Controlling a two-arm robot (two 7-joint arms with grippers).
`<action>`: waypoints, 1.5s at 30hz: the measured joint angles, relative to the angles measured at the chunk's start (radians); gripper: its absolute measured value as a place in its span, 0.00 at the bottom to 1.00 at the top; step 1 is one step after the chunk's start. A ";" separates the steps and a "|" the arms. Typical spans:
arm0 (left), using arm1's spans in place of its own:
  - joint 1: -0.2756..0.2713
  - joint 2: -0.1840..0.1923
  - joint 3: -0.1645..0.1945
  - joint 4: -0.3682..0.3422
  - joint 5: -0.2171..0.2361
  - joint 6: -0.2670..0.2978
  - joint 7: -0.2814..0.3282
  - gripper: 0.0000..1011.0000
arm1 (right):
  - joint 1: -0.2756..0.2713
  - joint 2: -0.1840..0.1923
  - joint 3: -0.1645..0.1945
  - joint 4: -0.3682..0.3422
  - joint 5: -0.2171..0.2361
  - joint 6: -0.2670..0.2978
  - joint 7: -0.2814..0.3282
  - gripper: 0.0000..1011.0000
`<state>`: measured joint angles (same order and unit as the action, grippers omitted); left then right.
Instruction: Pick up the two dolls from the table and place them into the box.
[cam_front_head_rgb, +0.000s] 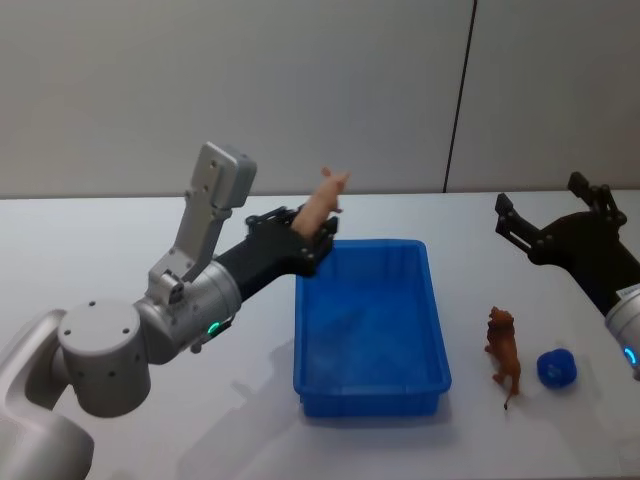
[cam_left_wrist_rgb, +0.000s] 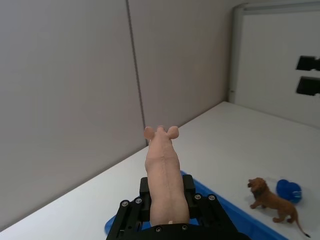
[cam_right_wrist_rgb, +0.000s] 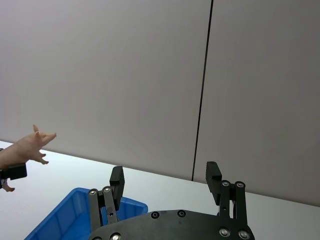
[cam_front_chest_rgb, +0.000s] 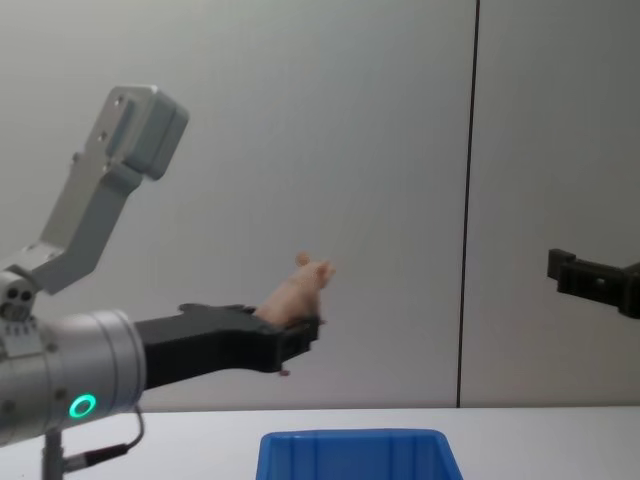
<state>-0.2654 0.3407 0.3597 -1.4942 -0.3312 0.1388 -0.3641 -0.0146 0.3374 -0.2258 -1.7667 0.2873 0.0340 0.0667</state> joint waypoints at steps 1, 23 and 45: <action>0.000 0.000 0.000 0.000 0.000 0.000 0.000 0.38 | 0.000 0.000 0.000 0.000 0.000 0.000 0.000 0.99; -0.105 -0.047 0.016 0.128 -0.021 -0.035 -0.281 0.91 | 0.000 0.000 0.000 0.000 0.000 0.000 0.000 0.99; -0.045 -0.003 -0.002 0.072 0.006 -0.086 -0.082 0.99 | 0.000 0.000 0.000 0.000 0.000 0.000 0.000 0.99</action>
<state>-0.3101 0.3378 0.3580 -1.4223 -0.3256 0.0527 -0.4463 -0.0146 0.3374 -0.2258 -1.7667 0.2873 0.0340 0.0667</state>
